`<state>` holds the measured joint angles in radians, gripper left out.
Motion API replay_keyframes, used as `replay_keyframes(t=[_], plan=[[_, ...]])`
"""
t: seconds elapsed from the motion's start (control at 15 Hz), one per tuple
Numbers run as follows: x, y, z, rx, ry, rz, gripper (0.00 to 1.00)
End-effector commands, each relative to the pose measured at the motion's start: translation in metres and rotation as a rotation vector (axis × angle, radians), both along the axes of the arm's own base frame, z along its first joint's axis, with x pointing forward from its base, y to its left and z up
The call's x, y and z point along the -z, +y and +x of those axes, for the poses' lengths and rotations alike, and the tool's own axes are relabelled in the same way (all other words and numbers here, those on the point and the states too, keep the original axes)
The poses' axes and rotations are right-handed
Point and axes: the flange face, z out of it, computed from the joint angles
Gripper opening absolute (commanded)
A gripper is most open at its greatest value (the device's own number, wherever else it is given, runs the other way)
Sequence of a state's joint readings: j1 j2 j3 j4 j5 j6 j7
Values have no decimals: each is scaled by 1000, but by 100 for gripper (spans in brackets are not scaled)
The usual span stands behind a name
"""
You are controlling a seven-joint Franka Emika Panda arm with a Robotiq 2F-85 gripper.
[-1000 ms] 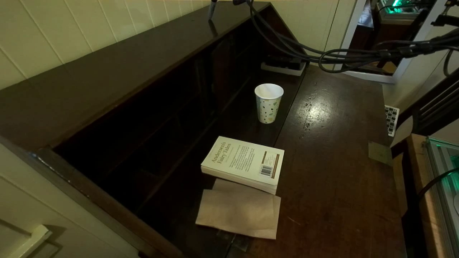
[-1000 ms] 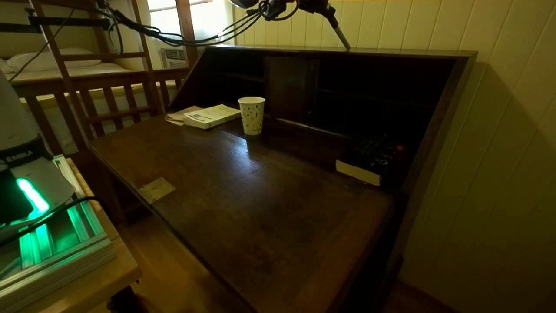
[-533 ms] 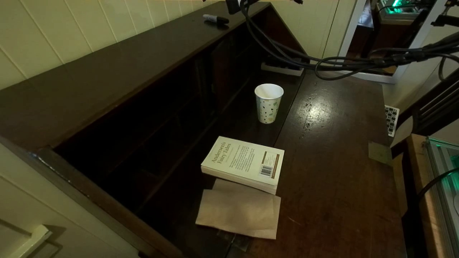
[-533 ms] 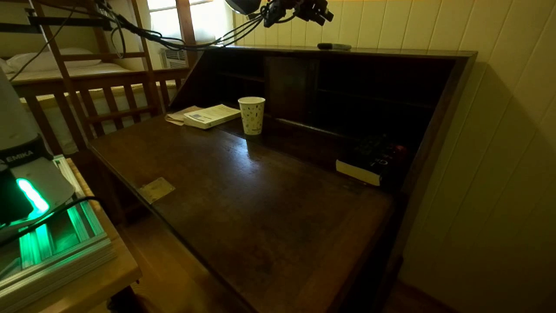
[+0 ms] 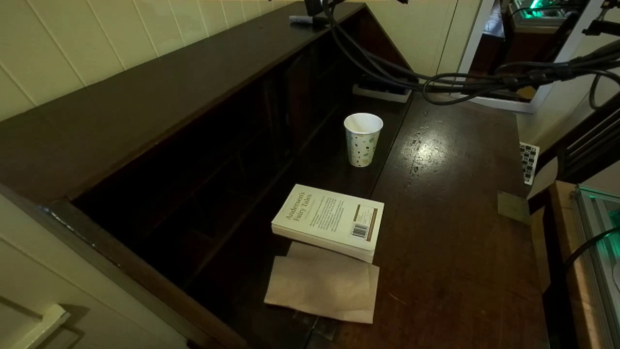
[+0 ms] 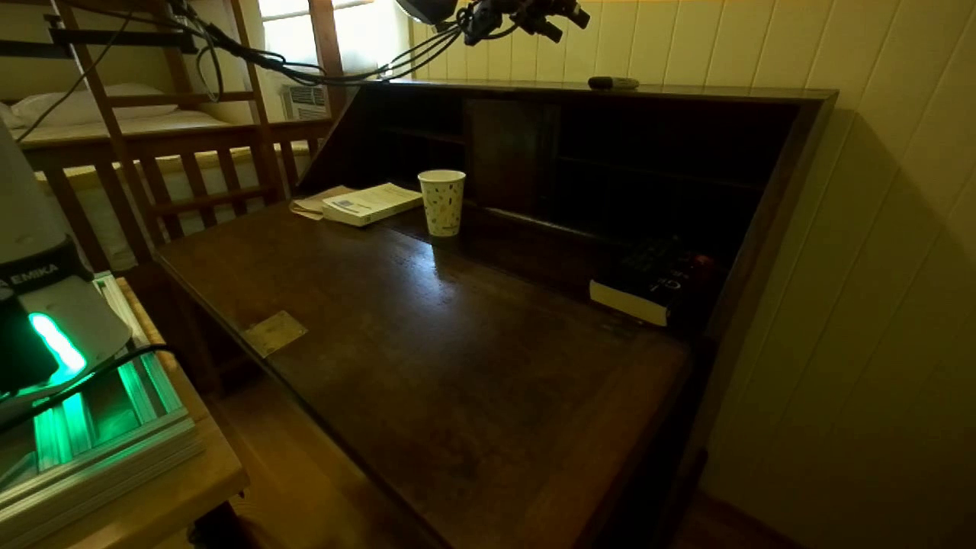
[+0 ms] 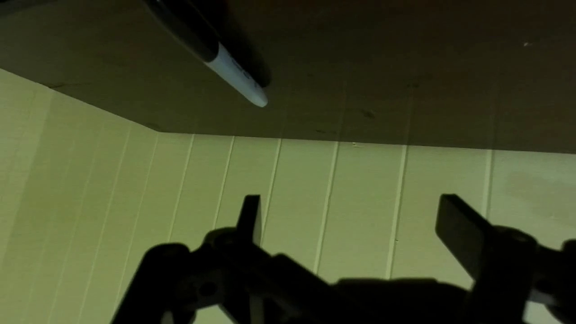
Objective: Remove the marker from the paper cup, put it on the top part of the desk, open the top middle cabinet door, put the paper cup inside the cabinet and close the cabinet door
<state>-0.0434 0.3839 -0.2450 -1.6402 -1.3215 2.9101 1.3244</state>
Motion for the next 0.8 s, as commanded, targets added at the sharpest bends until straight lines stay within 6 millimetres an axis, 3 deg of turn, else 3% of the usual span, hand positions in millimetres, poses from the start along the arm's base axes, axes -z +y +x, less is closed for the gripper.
replay_keyframes(t=[0.0, 0.33, 0.73], plan=[[-9, 2, -5, 28, 21, 52, 100], [-24, 7, -18, 34, 82, 167, 100], [-58, 5, -39, 66, 151, 246, 100]])
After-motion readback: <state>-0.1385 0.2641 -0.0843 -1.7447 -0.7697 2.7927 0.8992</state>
